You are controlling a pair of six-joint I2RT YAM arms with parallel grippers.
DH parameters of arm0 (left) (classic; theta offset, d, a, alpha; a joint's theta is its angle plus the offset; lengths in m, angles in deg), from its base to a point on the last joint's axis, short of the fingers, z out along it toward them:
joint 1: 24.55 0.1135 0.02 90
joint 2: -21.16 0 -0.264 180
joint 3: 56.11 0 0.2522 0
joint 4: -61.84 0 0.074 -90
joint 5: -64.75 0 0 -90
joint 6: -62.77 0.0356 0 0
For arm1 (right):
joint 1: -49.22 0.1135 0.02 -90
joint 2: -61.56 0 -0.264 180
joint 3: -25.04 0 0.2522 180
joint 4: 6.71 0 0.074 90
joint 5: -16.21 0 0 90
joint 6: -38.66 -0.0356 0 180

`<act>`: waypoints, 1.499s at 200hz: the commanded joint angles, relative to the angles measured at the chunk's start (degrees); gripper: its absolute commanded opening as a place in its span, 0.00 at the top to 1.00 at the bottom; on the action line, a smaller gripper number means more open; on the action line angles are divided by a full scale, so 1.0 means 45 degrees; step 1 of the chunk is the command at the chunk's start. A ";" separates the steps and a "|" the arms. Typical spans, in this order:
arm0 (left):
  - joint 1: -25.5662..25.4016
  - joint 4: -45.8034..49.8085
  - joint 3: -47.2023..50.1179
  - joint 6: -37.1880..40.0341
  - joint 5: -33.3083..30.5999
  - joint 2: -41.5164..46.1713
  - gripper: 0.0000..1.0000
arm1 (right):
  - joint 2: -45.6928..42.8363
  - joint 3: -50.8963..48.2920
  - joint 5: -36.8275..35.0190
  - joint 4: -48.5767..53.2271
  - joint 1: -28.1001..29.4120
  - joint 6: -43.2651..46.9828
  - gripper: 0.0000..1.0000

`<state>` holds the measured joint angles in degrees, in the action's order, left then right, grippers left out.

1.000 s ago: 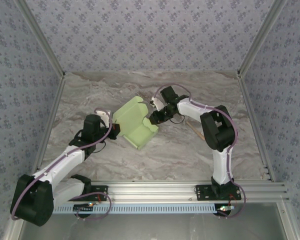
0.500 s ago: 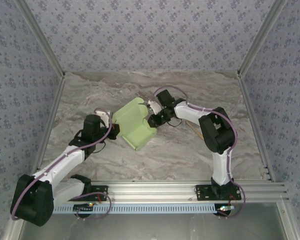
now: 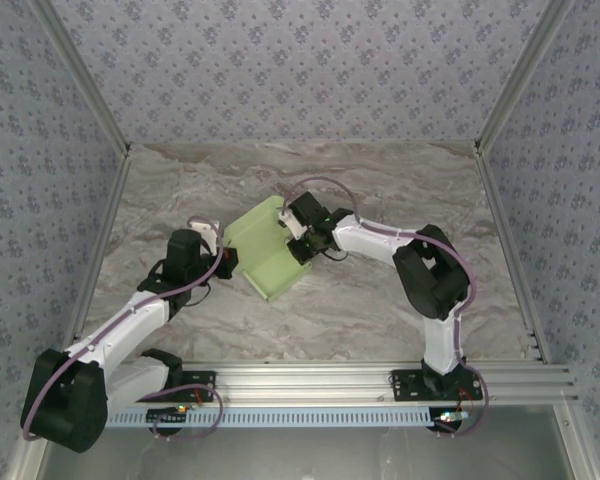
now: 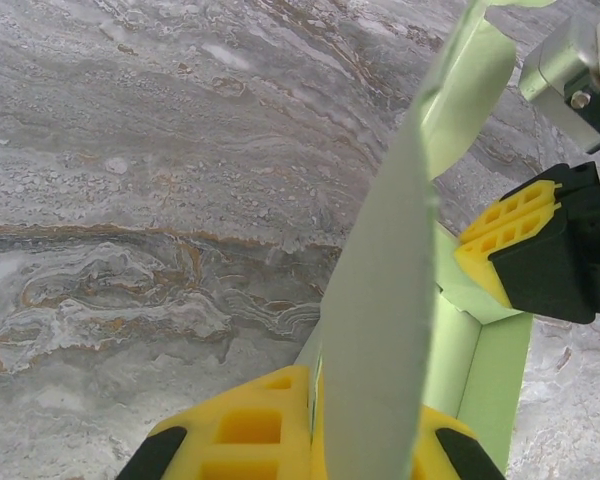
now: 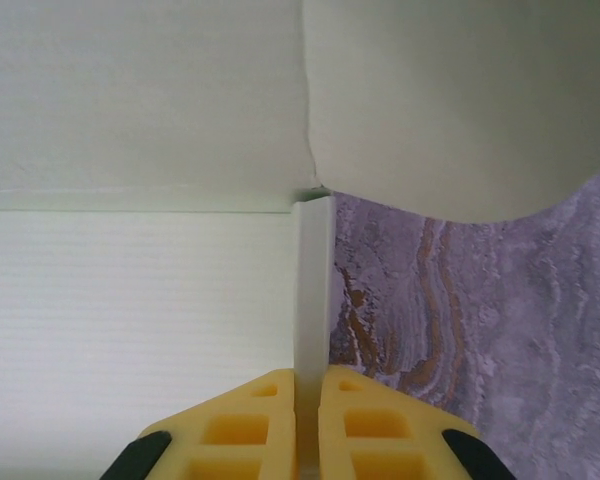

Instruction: Fold the paper box

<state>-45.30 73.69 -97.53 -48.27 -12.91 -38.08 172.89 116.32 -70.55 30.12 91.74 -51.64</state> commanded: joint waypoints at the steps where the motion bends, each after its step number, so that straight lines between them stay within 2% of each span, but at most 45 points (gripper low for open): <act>1: -0.0134 -0.0434 -0.0221 -0.0199 0.0298 0.0274 0.96 | 0.0378 0.0270 -0.1817 0.1320 0.0769 0.0233 0.90; 27: -0.0134 -0.0376 -0.0274 -0.0232 0.0229 0.0323 0.95 | 0.0358 0.0704 -0.4027 0.1878 0.1419 0.0604 0.91; 61: -0.0134 -0.0259 -0.0318 -0.0238 0.0188 0.0355 0.96 | 0.0513 0.1201 -0.5801 0.2271 0.2100 0.0880 0.92; 112: -0.0133 -0.0190 -0.0240 -0.0247 0.0113 0.0562 0.96 | 0.0989 0.0924 -0.6098 0.2119 0.2583 0.1367 0.92; 163: -0.0134 -0.0376 -0.0084 -0.0344 0.0168 0.0772 0.96 | 0.1179 0.0563 -0.3606 0.1759 0.2630 0.1433 0.92; 198: -0.0134 -0.0297 -0.0103 -0.0345 0.0159 0.0840 0.96 | 0.1887 0.0869 -0.3612 0.2415 0.2681 0.1506 0.92; 236: -0.0134 -0.0331 -0.0027 -0.0459 0.0061 0.0879 0.96 | 0.2368 0.1016 -0.4162 0.2996 0.3006 0.1436 0.92; 300: -0.0115 -0.0109 -0.0006 -0.0781 -0.0504 0.0878 0.96 | 0.2663 0.1066 -0.6755 0.3013 0.3538 0.1525 0.93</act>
<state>-45.57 75.94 -97.27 -49.77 -14.72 -35.46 179.45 123.49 -104.54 38.45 105.45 -45.87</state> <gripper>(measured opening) 0.048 0.079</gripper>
